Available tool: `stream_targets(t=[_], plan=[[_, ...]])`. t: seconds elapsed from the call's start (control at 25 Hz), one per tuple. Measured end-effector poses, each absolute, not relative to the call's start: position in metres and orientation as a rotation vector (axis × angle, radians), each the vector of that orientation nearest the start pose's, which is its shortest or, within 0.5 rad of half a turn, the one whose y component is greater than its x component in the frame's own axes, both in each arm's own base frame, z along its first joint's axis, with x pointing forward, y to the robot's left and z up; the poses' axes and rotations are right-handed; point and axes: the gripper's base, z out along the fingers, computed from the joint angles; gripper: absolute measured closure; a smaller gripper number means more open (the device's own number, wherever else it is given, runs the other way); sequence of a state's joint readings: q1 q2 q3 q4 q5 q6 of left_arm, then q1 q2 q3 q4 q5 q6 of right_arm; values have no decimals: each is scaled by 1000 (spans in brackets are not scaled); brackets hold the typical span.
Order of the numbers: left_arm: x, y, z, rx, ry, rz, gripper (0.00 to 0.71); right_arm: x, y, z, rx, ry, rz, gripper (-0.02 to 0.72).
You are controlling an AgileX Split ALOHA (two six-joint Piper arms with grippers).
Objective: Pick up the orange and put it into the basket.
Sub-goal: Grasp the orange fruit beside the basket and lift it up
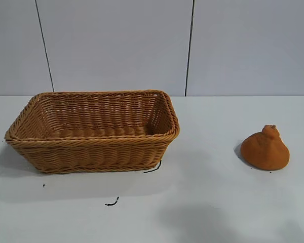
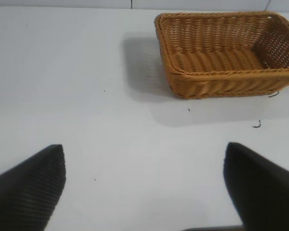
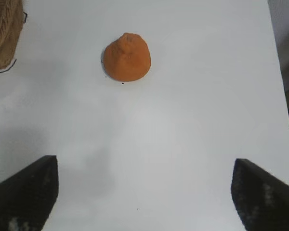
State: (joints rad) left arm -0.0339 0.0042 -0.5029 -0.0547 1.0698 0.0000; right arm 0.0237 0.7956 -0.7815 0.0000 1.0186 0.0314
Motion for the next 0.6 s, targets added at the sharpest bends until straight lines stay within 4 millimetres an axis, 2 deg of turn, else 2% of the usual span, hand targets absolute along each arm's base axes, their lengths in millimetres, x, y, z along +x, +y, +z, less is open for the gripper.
stream_targets(t=[0.16,0.36,0.52,0.6], plan=[[-5,-4,277,38,2054,-87,71,195,5,317,13,2625,29,8],[-5,-4,278,38,2053,-87,71,274,8,300,24,2696,47,8],[-5,-4,278,38,2053,-87,71,323,12,277,32,2750,87,8],[-5,-4,278,38,2053,-87,71,341,14,263,34,2783,107,8]])
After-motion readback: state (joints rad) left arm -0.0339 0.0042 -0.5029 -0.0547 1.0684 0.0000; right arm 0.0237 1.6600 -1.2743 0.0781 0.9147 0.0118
